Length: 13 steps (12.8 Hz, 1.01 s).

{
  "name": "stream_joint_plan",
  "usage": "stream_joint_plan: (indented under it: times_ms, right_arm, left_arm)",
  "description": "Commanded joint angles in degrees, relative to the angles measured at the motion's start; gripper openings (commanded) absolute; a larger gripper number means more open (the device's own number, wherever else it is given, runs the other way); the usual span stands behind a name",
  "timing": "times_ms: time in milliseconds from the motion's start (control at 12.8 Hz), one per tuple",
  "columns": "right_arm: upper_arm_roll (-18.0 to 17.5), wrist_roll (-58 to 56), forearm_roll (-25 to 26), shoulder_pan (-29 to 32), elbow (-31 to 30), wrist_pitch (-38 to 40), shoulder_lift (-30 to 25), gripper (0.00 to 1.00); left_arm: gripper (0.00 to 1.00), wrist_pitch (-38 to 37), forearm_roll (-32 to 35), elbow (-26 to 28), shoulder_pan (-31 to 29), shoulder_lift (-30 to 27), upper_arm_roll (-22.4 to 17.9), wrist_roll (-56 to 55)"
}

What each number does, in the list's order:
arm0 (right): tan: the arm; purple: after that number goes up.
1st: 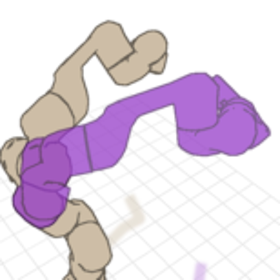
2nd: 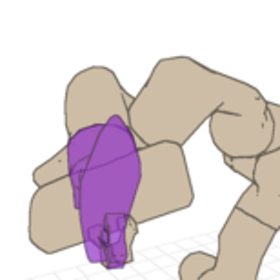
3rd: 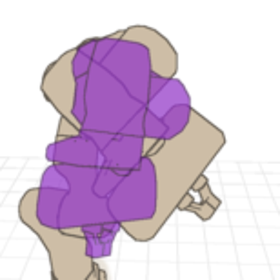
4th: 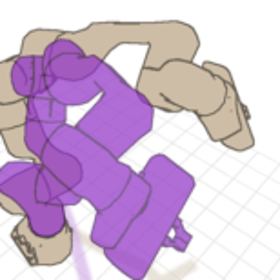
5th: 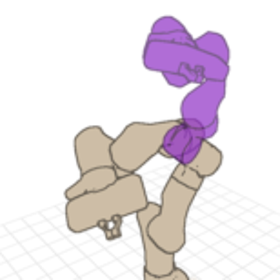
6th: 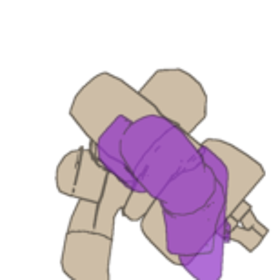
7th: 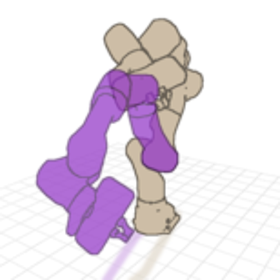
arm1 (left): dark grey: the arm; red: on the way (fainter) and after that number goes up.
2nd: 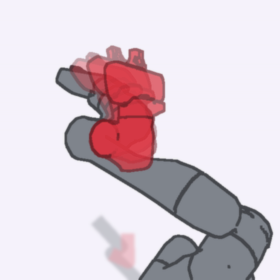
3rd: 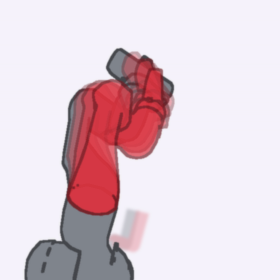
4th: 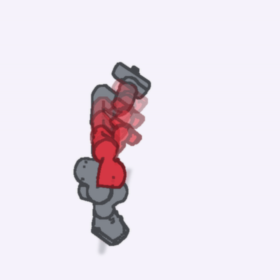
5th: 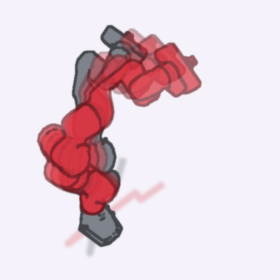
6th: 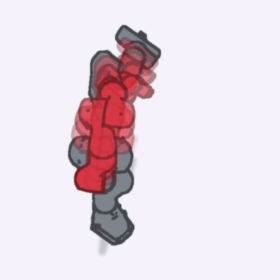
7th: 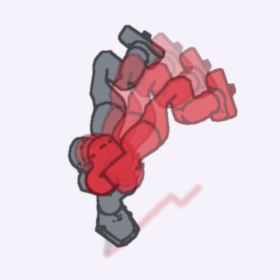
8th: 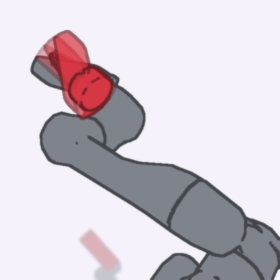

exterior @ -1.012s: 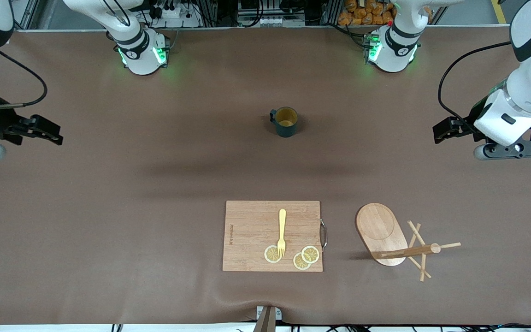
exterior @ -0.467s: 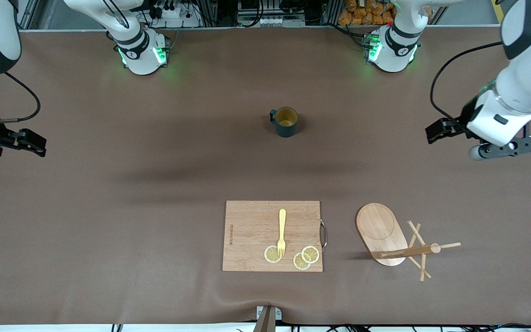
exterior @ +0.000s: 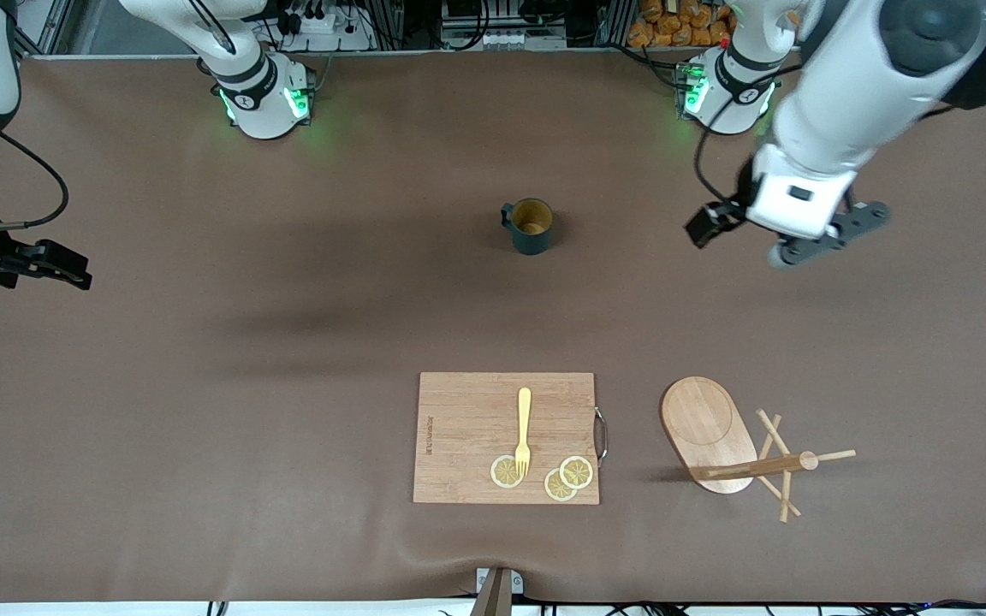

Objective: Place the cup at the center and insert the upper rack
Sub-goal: 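Lower the left gripper over the teal mug's handle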

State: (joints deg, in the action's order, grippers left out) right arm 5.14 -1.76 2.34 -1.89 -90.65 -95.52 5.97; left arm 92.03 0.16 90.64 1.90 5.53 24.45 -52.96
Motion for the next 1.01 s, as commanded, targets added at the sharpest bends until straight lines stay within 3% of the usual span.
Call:
stream_joint_plan:
  times_ms: [0,311,701,934]
  right_arm:
    - [-0.7,-0.6,-1.1,1.6,-1.9,0.2,-2.1,1.0]
    - [-0.6,-0.5,-1.0,2.7,-2.0,0.2,-1.8,1.0]
    - [-0.7,-0.6,-1.1,3.4,-2.0,0.0,-1.5,1.0]
    - [-0.7,-0.8,-6.8,3.6,-1.9,-2.6,-1.5,1.0]
  left_arm:
    - [1.0,1.2,0.4,-0.5,3.3,1.2,2.4,-13.2]
    - [1.0,2.4,3.4,-0.6,13.4,4.1,2.4,-31.8]
    - [1.0,2.6,12.5,-2.5,28.9,11.2,1.9,-53.5]
    - [1.0,2.5,17.9,-6.3,38.9,17.0,-1.2,-63.9]
